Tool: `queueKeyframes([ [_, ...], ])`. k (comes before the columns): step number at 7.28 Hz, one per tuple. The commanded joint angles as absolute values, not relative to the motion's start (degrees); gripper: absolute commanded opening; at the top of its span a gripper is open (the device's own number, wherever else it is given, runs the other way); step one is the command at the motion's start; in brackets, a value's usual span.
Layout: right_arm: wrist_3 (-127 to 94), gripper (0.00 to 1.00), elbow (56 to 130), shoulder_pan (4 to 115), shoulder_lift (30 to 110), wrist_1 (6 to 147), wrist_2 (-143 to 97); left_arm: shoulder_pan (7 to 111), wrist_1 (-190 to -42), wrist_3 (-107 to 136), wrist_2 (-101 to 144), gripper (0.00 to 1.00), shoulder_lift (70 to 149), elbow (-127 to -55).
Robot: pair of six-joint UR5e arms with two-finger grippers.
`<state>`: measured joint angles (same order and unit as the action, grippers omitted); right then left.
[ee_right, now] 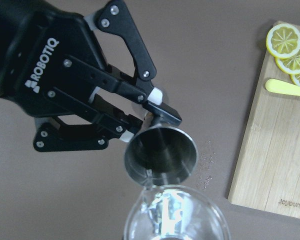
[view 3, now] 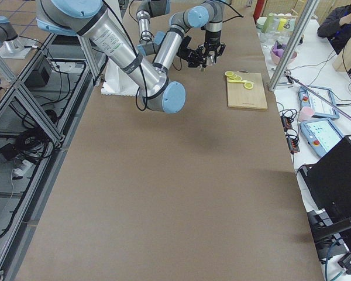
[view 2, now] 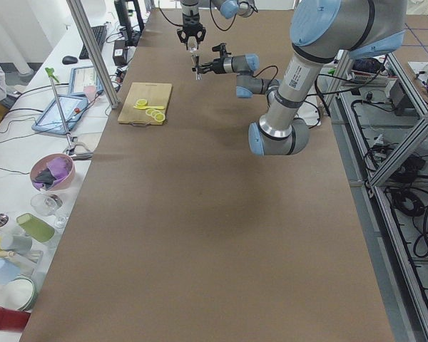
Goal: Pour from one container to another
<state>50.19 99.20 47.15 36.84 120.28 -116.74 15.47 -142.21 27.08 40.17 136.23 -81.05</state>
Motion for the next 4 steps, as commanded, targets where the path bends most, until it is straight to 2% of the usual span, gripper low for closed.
queueKeyframes([
  [1, 51.06, 0.0, 99.14, 47.11, 36.83, 120.41, -116.19, 15.47, -142.21, 27.07, 40.17, 0.0, 136.23, -81.12],
  [4, 50.8, 0.0, 99.67, 47.28, 37.44, 119.89, -117.5, 15.47, -142.21, 27.07, 40.17, 0.0, 136.14, -81.21],
])
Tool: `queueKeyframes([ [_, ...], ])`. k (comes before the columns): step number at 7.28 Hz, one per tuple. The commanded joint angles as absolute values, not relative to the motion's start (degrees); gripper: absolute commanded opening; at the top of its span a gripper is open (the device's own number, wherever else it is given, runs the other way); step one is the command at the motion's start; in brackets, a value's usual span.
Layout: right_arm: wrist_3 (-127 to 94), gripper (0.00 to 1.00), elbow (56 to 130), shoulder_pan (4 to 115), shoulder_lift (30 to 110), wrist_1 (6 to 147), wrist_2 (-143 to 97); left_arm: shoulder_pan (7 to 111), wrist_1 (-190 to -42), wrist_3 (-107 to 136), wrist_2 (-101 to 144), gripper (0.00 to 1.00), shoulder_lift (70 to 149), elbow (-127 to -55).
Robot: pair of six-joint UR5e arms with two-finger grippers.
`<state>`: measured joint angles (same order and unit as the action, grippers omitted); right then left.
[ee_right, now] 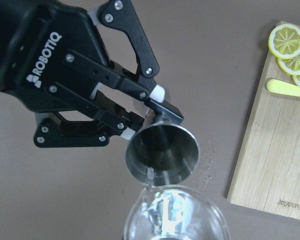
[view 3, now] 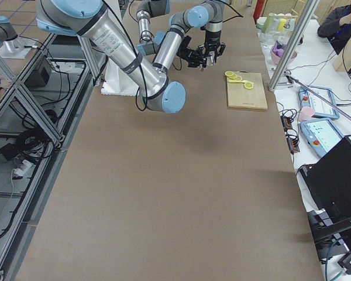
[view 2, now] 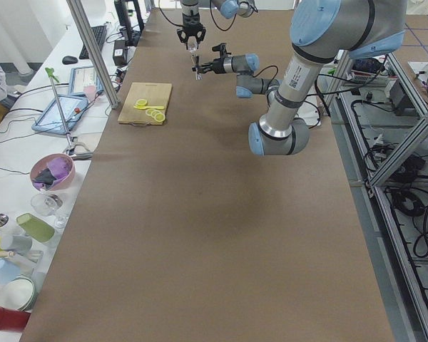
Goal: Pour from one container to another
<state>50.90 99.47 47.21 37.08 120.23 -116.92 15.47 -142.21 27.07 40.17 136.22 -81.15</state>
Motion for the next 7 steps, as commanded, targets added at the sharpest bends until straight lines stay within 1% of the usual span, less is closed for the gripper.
queueKeyframes([
  [1, 50.63, 0.0, 99.93, 47.46, 37.96, 118.4, -117.77, 15.47, -142.21, 27.07, 40.17, 0.0, 136.14, -81.12],
  [5, 49.31, 0.0, 104.83, 49.31, 44.27, 111.64, -122.95, 15.38, -142.99, 27.07, 39.99, 0.0, 135.53, -81.47],
  [7, 45.97, 0.0, 107.04, 52.8, 47.88, 109.08, -128.38, 15.47, -148.07, 26.98, 38.51, 0.0, 133.87, -81.56],
])
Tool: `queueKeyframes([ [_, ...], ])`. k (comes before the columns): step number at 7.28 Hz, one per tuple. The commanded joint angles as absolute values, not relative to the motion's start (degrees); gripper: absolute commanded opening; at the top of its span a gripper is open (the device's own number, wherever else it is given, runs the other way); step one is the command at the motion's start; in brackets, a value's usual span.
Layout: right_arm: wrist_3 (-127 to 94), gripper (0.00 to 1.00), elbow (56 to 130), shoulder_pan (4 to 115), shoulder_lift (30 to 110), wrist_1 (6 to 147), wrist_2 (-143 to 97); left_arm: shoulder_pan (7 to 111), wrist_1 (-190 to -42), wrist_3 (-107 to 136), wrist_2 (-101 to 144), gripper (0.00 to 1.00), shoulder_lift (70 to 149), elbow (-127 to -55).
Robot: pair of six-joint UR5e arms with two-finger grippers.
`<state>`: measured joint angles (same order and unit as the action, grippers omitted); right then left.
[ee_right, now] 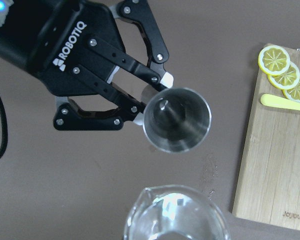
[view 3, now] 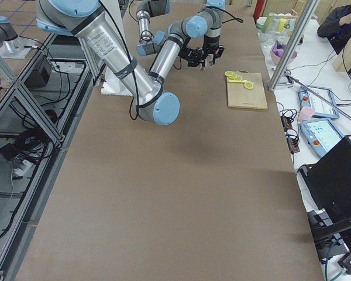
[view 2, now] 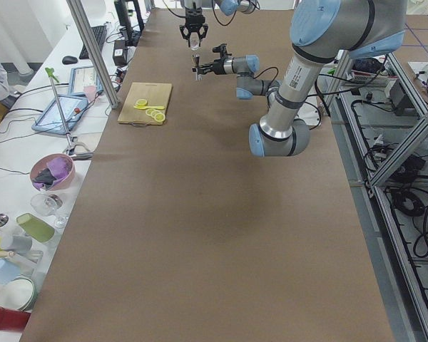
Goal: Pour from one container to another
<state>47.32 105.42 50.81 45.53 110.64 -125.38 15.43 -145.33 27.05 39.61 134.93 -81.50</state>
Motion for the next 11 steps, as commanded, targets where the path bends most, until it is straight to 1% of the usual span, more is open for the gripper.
queueKeyframes([
  [1, 45.88, 0.0, 108.96, 53.78, 50.95, 106.03, -129.45, 15.47, -149.49, 26.98, 38.15, 0.0, 132.64, -81.74],
  [3, 45.7, 0.0, 111.08, 55.36, 56.57, 98.55, -132.79, 15.47, -153.44, 26.89, 34.65, 0.0, 128.43, -84.53],
  [5, 43.27, 0.0, 111.97, 57.82, 62.81, 90.13, -137.0, 15.56, -153.9, 26.89, 34.54, 0.0, 121.68, -91.63],
  [6, 41.76, 0.0, 111.28, 57.83, 65.36, 84.78, -137.11, 15.47, -154.07, 26.89, 34.63, 0.0, 116.16, -96.02],
  [7, 41.66, 0.0, 110.83, 57.83, 68.26, 80.29, -137.11, 15.29, -157.12, 26.89, 34.8, 0.0, 109.06, -100.5],
  [8, 41.31, 0.0, 110.83, 57.83, 70.55, 77.03, -137.28, 15.03, -165.07, 26.89, 34.8, 0.0, 102.81, -100.46],
  [10, 40.52, 0.0, 110.31, 57.83, 76.79, 67.81, -137.37, 14.42, -180.19, 26.89, 34.63, 0.0, 92.69, -99.85],
  [11, 40.52, 0.0, 108.39, 57.92, 79.08, 62.46, -137.37, 13.54, -186.01, 26.89, 34.54, 0.0, 89.77, -98.1],
])
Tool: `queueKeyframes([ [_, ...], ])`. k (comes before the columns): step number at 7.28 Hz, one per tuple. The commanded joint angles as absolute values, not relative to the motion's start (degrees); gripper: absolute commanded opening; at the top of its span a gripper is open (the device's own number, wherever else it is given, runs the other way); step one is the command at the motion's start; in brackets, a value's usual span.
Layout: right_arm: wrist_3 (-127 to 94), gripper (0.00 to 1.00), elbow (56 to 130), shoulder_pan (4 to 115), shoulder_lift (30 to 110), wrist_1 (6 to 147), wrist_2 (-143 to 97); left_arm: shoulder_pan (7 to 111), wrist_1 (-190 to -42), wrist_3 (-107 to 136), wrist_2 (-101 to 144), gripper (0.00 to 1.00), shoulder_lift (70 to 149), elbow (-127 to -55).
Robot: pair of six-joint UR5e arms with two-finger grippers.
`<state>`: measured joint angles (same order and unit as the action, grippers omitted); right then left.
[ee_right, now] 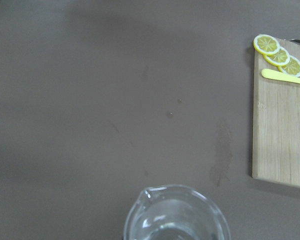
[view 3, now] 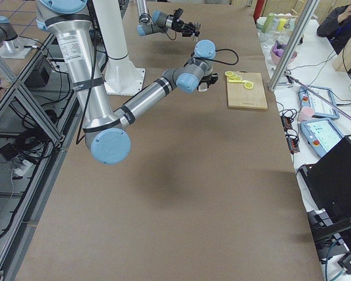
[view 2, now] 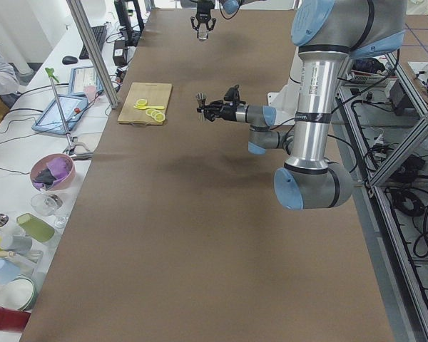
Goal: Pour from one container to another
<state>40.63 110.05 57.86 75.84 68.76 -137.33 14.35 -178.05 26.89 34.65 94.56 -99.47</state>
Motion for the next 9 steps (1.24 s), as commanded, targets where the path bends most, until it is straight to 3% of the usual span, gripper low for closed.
queueKeyframes([
  [1, 39.04, 0.0, 105.93, 57.92, 80.41, 57.27, -137.37, 13.62, -195.81, 26.89, 34.54, 0.0, 87.04, -94.08],
  [2, 36.85, 0.0, 102.34, 57.92, 80.68, 51.47, -137.37, 13.62, -202.26, 26.81, 34.89, 0.0, 86.23, -87.34],
  [3, 35.26, 0.0, 98.48, 57.92, 80.68, 46.2, -137.37, 13.62, -202.24, 26.81, 34.89, 0.0, 86.13, -85.45],
  [6, 22.64, 0.0, 81.8, 57.83, 79.12, 21.09, -137.72, 13.62, -197.77, 27.59, 34.19, 0.0, 83.58, -85.26],
  [9, 20.32, 0.0, 76.65, 57.75, 77.61, 17.51, -137.73, 12.74, -182.62, 49.83, 27.07, 0.0, 82.97, -85.33],
])
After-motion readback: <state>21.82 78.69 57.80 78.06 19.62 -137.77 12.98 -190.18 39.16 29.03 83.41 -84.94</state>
